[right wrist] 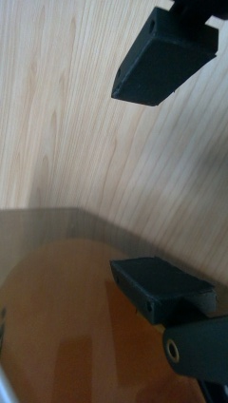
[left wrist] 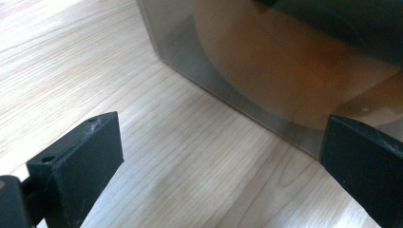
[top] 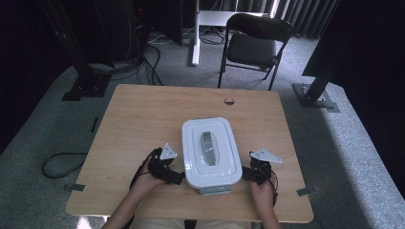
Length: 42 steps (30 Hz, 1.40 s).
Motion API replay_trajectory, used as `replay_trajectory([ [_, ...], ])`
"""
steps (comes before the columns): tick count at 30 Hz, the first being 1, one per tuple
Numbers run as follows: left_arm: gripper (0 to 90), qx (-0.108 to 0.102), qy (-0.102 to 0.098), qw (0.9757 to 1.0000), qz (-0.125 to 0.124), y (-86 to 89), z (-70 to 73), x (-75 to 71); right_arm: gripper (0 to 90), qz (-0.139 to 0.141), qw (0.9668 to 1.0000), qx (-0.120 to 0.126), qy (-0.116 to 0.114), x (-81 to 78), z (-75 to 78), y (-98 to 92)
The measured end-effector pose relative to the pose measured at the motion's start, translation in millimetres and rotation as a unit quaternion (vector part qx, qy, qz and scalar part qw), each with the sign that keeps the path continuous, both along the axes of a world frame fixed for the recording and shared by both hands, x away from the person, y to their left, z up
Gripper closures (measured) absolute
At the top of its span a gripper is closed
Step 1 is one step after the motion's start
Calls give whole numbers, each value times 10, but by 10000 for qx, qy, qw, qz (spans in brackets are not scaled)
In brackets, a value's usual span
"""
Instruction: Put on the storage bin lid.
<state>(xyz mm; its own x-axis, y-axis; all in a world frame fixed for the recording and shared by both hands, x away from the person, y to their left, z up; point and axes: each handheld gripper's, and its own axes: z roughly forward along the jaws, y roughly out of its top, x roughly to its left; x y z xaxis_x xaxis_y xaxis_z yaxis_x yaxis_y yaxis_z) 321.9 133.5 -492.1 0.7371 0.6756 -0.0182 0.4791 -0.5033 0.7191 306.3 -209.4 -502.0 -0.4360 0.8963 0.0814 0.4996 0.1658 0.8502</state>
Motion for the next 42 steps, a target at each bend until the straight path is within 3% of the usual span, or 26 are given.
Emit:
replay_trajectory([
  [5, 13, 17, -5, 10000, 48, 59, 5, 1, 170, -61, 9998, -207, -21, -13, -2, 93],
  [13, 13, -157, -17, 9998, 87, 150, 26, 6, 170, -37, 9998, -187, 48, -19, -22, 158],
  [22, 13, -233, -140, 9994, 232, 224, 52, 55, 122, -19, 9995, -306, 6, 40, 7, 89],
  [27, 13, -212, -176, 9994, 188, 221, 55, 36, 122, -17, 9998, -175, 36, 88, 27, 25],
  [42, 13, -218, -285, 9992, 173, 301, 103, -17, 122, -217, 9996, -182, 10, 127, 51, -52],
])
